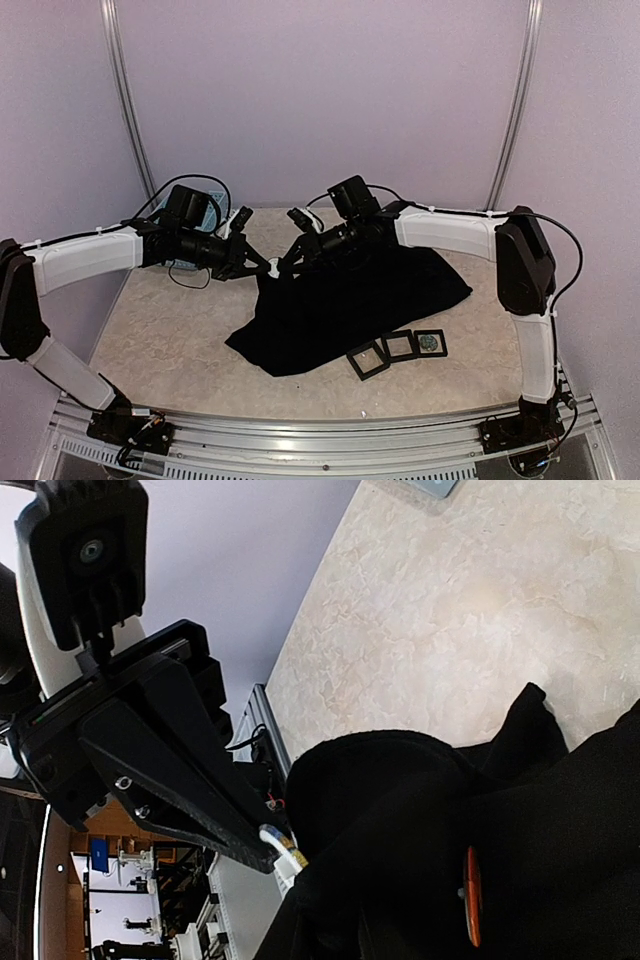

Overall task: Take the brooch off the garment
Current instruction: Open the brooch with the crumpled clothing.

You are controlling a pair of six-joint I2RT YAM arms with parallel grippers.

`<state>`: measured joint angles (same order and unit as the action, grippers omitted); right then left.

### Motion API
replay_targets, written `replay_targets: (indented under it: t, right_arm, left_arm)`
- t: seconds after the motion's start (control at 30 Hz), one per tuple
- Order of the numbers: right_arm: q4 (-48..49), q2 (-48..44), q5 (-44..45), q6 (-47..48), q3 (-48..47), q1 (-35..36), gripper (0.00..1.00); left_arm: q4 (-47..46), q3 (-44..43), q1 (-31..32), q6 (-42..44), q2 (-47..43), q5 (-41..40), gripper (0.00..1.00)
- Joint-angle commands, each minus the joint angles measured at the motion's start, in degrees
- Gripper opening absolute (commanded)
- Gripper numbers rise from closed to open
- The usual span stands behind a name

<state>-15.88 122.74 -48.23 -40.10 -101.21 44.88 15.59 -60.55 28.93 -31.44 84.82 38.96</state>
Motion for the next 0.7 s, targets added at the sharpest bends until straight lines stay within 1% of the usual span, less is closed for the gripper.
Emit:
replay_targets:
  t: [0.0, 0.2, 0.5, 0.67]
  right_arm:
    - [-1.7, 5.5, 12.6, 0.5, -0.9, 3.0, 0.17]
    - [0.4, 5.5, 11.0, 0.6, -0.8, 2.9, 0.20]
    - [10.3, 4.2, 4.3, -0.3, 1.1, 2.9, 0.25]
    - [17.0, 2.0, 1.7, -1.6, 4.8, 2.9, 0.28]
  left_arm:
    - [-10.2, -4.3, 3.7, 0.7, -0.6, 13.9, 0.00]
    - [-10.3, -4.4, 3.7, 0.7, -0.1, 14.0, 0.00]
    - [-9.5, -4.0, 2.4, -0.1, 0.9, 14.0, 0.00]
    - [-7.1, -3.2, 0.9, -0.3, 1.0, 12.6, 0.00]
